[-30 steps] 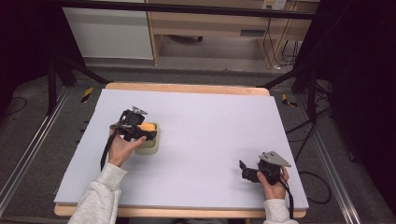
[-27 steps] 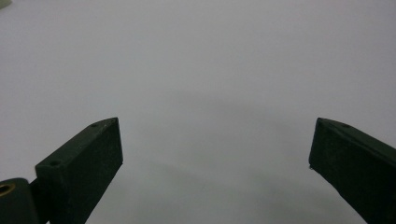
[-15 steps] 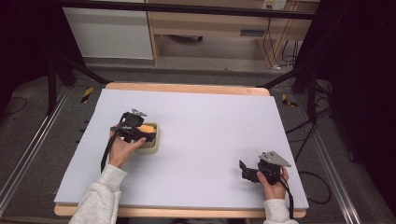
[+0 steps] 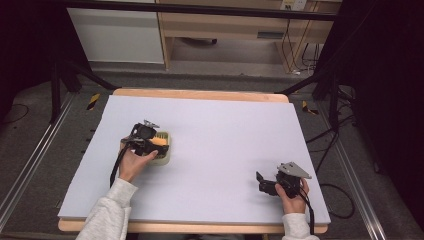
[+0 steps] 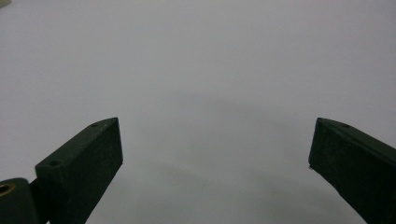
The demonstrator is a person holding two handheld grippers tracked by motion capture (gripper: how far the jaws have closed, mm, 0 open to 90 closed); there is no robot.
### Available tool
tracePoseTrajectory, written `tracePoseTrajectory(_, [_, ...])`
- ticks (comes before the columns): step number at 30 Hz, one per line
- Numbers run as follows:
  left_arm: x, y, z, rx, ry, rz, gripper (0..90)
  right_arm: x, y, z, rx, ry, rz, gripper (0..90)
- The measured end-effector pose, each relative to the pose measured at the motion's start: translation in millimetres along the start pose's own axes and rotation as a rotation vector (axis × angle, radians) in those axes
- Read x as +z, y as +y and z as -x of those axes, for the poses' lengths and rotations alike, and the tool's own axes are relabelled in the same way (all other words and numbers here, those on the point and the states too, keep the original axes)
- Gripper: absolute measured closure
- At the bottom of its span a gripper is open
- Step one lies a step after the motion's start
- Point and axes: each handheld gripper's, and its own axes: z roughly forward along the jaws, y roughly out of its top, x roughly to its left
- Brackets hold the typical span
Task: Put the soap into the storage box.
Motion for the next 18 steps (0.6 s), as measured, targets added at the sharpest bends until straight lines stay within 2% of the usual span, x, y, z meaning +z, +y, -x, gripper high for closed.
tracePoseTrajectory(7, [-0.1, -1.3, -0.6, 0.000, -0.002, -0.001, 26.0, 0.0, 0.0, 0.0, 0.000, 0.000, 0.000, 3.3])
tracePoseTrajectory(11, [0.3, -3.5, -3.0, -0.021, -0.023, -0.007, 25.8, 0.0, 0.0, -0.3, 0.000, 0.000, 0.000, 3.3])
tracePoseTrajectory(18, [0.1, -7.8, -3.6, -0.008, -0.024, -0.026, 25.7, 0.3, 0.2, -0.7, -0.005, 0.001, -0.004, 3.4])
